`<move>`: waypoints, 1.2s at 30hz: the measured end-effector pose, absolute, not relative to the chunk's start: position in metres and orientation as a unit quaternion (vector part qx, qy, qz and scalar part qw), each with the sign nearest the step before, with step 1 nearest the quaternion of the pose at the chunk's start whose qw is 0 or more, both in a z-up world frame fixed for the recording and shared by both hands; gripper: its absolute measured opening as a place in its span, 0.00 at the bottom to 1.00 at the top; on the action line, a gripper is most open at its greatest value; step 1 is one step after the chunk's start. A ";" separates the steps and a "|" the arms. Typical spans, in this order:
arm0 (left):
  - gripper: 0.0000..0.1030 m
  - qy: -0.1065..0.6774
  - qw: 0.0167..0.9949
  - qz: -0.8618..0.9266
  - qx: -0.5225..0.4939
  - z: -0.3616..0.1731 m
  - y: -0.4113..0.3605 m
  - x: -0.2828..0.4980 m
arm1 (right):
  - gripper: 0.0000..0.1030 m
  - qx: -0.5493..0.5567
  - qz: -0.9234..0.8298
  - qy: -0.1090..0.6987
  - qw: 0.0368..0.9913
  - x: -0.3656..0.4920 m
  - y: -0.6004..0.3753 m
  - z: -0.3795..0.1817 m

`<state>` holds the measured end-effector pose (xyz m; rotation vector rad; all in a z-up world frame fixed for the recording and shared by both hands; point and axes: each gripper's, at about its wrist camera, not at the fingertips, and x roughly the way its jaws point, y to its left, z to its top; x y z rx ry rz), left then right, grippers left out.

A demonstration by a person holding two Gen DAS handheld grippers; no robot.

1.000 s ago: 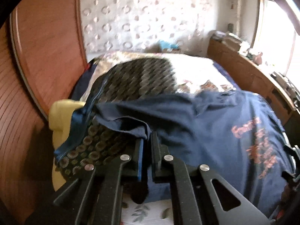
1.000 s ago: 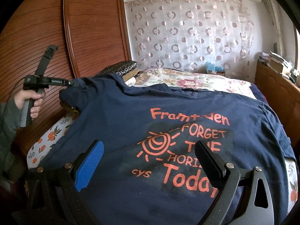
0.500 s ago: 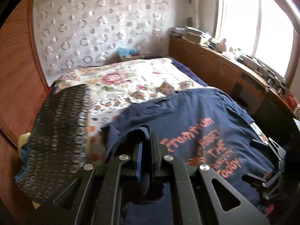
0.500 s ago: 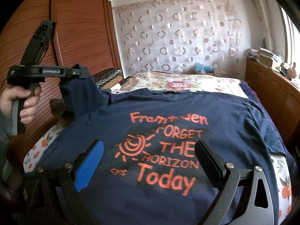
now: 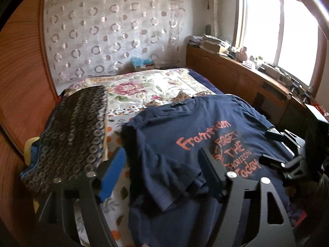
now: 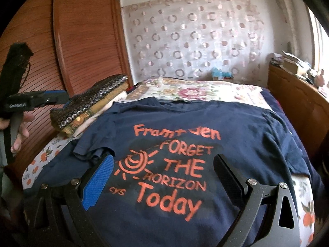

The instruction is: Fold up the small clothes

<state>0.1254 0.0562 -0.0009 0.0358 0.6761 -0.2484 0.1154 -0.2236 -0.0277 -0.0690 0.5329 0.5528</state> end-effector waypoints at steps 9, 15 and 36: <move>0.77 0.310 0.947 -0.081 -0.017 -0.012 0.094 0.081 | 0.74 -0.076 0.372 0.267 0.886 0.144 -0.172 -0.021; 0.77 0.310 0.948 -0.063 -0.027 -0.021 0.111 0.069 | 0.60 -0.118 0.437 0.295 0.841 0.156 -0.105 -0.036; 0.77 0.320 0.945 -0.058 -0.035 -0.044 0.121 0.058 | 0.05 -0.098 0.422 0.322 0.842 0.211 -0.070 -0.040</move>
